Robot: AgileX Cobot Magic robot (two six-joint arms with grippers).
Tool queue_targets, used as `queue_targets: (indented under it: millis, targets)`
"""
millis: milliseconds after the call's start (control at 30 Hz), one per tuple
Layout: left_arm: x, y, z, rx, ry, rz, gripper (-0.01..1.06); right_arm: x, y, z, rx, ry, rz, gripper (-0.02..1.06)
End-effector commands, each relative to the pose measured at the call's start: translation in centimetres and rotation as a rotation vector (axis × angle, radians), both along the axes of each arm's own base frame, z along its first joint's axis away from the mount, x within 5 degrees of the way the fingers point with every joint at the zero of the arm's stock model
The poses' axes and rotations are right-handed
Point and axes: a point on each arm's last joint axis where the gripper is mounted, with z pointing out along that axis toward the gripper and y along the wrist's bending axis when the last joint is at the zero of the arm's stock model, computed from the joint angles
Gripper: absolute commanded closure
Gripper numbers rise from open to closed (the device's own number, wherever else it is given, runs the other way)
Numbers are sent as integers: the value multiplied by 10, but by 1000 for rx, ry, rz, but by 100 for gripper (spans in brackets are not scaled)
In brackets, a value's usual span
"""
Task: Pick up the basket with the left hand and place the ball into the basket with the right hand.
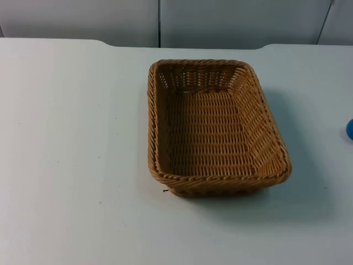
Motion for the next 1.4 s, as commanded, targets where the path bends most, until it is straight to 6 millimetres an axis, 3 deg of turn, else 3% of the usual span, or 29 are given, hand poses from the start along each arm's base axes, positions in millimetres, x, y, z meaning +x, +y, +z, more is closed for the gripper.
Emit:
queue_targets:
  millis: [0,133,200,333,400,533,700,833,900,1067,1367]
  targets:
    - [15,-2,10,-18,12,-7,20,1,0,-1,2,-10,-5,31]
    - [47,-6,19,-20,94,-28,20,1,0,-1,2,-10,-5,31]
    - [49,-7,20,-23,96,-29,20,1,0,-1,2,-10,-5,31]
    - [86,-12,31,-45,130,-53,20,1,0,-1,2,-10,-5,31]
    - [90,-13,31,-48,134,-61,20,0,0,-1,2,-8,-5,31]
    - [127,-21,33,-69,186,-120,20,0,0,-1,2,-8,-5,31]
    - [151,-26,30,-93,221,-153,20,0,0,-1,2,-8,-5,31]
    - [187,-34,14,-145,267,-193,20,0,0,-1,2,-8,-5,31]
    - [191,-35,11,-152,277,-197,20,0,0,-1,0,-8,-6,31]
    - [230,-44,-17,-203,357,-248,21,0,0,-1,-2,-8,-7,31]
    - [269,-53,-59,-258,457,-300,21,0,0,-1,-3,-8,-8,31]
